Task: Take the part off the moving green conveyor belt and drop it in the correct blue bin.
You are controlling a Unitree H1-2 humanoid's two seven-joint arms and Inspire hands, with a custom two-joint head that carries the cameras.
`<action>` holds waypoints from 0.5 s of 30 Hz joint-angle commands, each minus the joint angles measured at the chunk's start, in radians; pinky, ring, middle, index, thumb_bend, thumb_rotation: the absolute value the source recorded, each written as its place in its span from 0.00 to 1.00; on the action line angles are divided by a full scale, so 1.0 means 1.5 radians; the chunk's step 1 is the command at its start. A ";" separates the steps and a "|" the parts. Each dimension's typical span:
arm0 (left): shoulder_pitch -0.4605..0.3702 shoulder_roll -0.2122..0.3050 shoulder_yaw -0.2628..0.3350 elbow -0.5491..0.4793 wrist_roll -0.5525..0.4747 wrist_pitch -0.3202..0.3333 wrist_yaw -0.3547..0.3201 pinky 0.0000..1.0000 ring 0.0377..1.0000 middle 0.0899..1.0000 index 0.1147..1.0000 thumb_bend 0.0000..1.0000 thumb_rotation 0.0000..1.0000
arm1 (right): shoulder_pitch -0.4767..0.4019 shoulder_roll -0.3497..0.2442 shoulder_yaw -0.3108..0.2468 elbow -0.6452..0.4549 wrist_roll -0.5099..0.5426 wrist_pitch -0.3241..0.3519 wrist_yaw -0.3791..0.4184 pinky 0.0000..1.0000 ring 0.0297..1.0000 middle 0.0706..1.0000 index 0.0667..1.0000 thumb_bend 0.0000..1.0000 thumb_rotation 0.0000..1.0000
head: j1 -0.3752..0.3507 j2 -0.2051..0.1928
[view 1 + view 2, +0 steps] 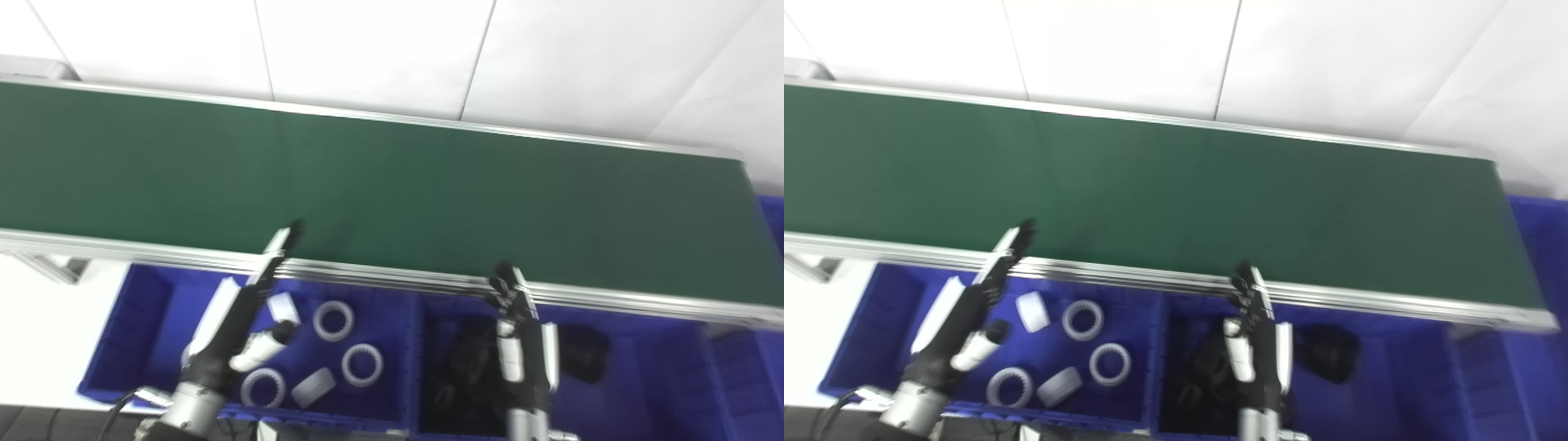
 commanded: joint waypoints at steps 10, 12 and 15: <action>-0.039 0.025 -0.006 0.037 -0.020 -0.087 -0.031 1.00 1.00 1.00 1.00 0.83 1.00 | -0.016 0.004 0.055 0.001 -0.025 -0.025 -0.076 0.89 0.93 0.95 0.93 0.78 0.99 | -0.041 0.009; -0.034 0.027 -0.008 0.028 -0.014 -0.086 -0.031 1.00 1.00 1.00 1.00 0.84 1.00 | -0.012 -0.002 0.057 -0.004 -0.021 -0.025 -0.076 0.89 0.93 0.95 0.93 0.78 0.99 | -0.028 0.011; -0.024 0.021 -0.005 0.015 -0.003 -0.089 -0.019 1.00 1.00 1.00 1.00 0.84 1.00 | -0.005 -0.010 0.059 -0.012 -0.017 -0.025 -0.075 0.87 0.93 0.95 0.93 0.79 0.98 | 0.001 0.013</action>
